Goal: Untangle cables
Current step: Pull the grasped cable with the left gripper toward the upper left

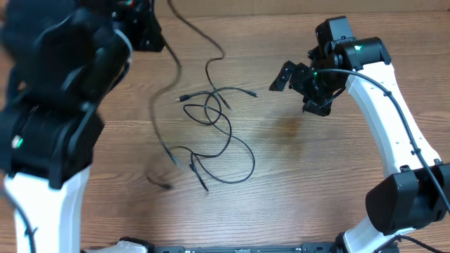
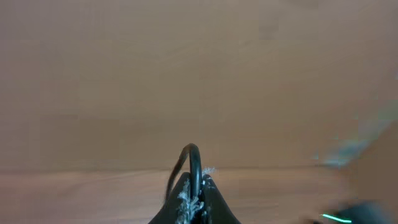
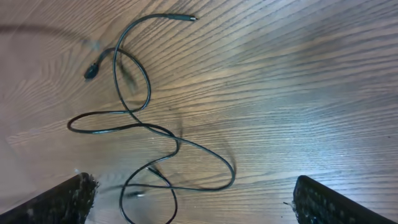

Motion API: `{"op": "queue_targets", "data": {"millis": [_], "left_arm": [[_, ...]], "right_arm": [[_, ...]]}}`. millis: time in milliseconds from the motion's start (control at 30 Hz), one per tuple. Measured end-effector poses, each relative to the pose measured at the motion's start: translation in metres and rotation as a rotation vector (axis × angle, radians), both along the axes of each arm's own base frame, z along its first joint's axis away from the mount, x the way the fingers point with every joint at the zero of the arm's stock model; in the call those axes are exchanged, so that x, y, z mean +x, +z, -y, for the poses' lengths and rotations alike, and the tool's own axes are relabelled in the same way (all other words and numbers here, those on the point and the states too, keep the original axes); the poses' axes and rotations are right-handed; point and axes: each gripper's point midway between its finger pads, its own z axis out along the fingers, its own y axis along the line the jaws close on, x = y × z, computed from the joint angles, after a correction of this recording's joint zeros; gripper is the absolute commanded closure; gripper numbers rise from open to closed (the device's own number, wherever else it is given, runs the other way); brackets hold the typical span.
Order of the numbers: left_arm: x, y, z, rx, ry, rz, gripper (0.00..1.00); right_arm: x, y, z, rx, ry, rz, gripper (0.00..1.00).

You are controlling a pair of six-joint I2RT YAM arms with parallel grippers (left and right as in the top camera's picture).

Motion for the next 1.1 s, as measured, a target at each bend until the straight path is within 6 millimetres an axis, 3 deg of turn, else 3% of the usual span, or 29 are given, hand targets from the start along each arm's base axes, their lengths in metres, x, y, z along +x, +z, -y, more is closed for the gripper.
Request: {"op": "queue_targets", "data": {"millis": [67,167,300,367,500,567,600,633,733,933,1100], "left_arm": [[0.015,-0.017,-0.031,0.101,0.188,-0.039,0.96],[0.012,-0.006,-0.062,0.142,0.355,0.001,0.96],[-0.007,0.012,-0.076,0.110,0.416,0.050,0.96],[-0.012,0.008,-0.069,0.106,0.364,0.028,0.96],[-0.010,-0.014,-0.039,0.148,0.179,-0.048,0.96],[-0.002,-0.038,-0.032,0.251,0.126,-0.117,0.96],[0.007,-0.067,-0.038,0.349,0.148,-0.209,0.96],[0.015,-0.080,-0.046,0.397,0.194,-0.255,0.96],[0.033,-0.101,-0.074,0.487,0.379,-0.326,0.96],[0.040,-0.091,-0.112,0.495,0.622,-0.299,0.96],[0.040,-0.068,-0.152,0.395,0.817,-0.215,0.96]], "right_arm": [[0.000,0.000,0.000,0.000,0.000,0.000,0.00],[0.000,0.000,0.000,0.000,0.000,-0.001,0.00],[0.000,0.000,0.000,0.000,0.000,-0.001,0.00],[0.000,0.000,0.000,0.000,0.000,0.000,0.00],[0.000,0.000,0.000,0.000,-0.001,-0.001,0.00],[0.000,0.000,0.000,0.000,0.000,-0.001,0.00],[0.000,0.000,0.000,0.000,0.000,-0.001,0.00],[0.000,0.000,0.000,0.000,0.000,0.000,0.00],[0.000,0.000,0.000,0.000,0.000,0.000,0.00],[0.000,0.000,0.000,0.000,0.000,0.000,0.00],[0.000,0.000,0.000,0.000,0.000,0.000,0.00]]}}
